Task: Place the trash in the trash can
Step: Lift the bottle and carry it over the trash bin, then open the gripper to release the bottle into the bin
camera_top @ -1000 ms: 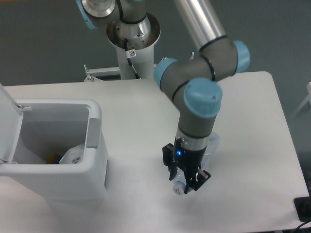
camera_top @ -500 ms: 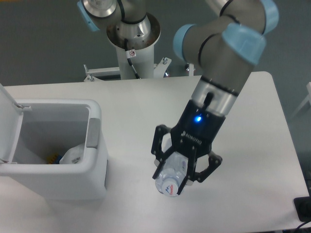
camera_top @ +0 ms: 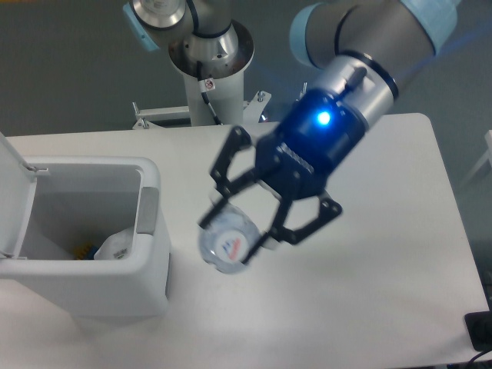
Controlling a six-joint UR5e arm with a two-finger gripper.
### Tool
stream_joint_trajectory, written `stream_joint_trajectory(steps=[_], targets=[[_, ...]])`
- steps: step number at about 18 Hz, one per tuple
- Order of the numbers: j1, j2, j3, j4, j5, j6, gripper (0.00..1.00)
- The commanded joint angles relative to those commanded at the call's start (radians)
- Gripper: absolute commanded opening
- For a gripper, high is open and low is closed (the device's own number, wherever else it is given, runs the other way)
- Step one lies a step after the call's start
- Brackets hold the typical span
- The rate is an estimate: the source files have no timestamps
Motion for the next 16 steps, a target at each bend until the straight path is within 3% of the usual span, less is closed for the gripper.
stream_joint_trajectory(steps=[6, 11, 16], targets=[[-0.122, 0.014, -0.035, 0.003, -0.031, 0.009, 0.28], [-0.143, 0.015, -0.155, 0.051, -0.023, 0.144, 0.35], [-0.152, 0.015, -0.200, 0.052, -0.018, 0.178, 0.82]])
